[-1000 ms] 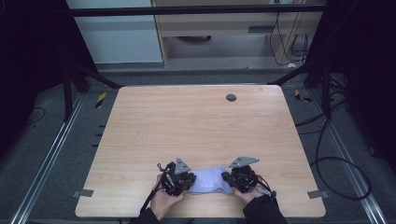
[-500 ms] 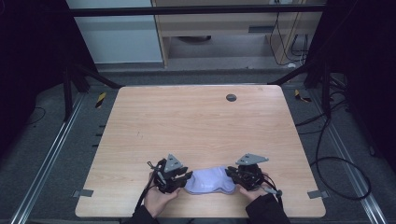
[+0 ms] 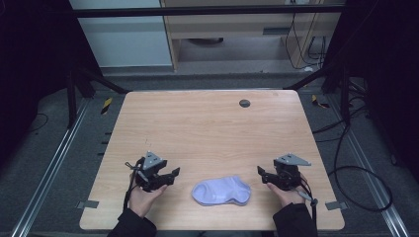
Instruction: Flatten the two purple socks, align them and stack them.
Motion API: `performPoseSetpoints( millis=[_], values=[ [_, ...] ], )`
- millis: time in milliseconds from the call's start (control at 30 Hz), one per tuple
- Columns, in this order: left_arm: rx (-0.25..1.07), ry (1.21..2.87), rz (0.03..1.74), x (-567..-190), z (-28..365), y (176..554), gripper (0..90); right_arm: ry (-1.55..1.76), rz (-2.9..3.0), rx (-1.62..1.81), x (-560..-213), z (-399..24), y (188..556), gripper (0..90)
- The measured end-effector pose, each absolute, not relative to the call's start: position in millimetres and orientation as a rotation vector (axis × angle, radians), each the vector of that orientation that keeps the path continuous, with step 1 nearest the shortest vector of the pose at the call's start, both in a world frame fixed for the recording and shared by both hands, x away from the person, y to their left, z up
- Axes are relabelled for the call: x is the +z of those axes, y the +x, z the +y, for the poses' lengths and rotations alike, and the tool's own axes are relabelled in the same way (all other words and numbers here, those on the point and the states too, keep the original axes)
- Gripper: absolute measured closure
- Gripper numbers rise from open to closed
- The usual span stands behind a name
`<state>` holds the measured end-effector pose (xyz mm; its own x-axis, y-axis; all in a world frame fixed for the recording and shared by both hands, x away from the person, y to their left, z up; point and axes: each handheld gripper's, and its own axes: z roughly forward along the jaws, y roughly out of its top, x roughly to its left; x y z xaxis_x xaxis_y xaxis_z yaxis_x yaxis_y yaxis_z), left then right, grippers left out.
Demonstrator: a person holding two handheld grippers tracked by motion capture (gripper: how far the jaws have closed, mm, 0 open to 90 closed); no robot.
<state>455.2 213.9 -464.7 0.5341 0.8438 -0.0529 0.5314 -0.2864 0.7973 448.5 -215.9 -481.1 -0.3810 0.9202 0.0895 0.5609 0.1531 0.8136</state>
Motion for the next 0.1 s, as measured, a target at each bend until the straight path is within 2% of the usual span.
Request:
performPoseSetpoints(
  millis=[100],
  values=[
    [0.509, 1.958, 1.161, -467.9, 230.8, 459.0, 35.7, 1.430, 1.979, 1.094, -482.6, -225.9, 449.6, 26.4]
  ],
)
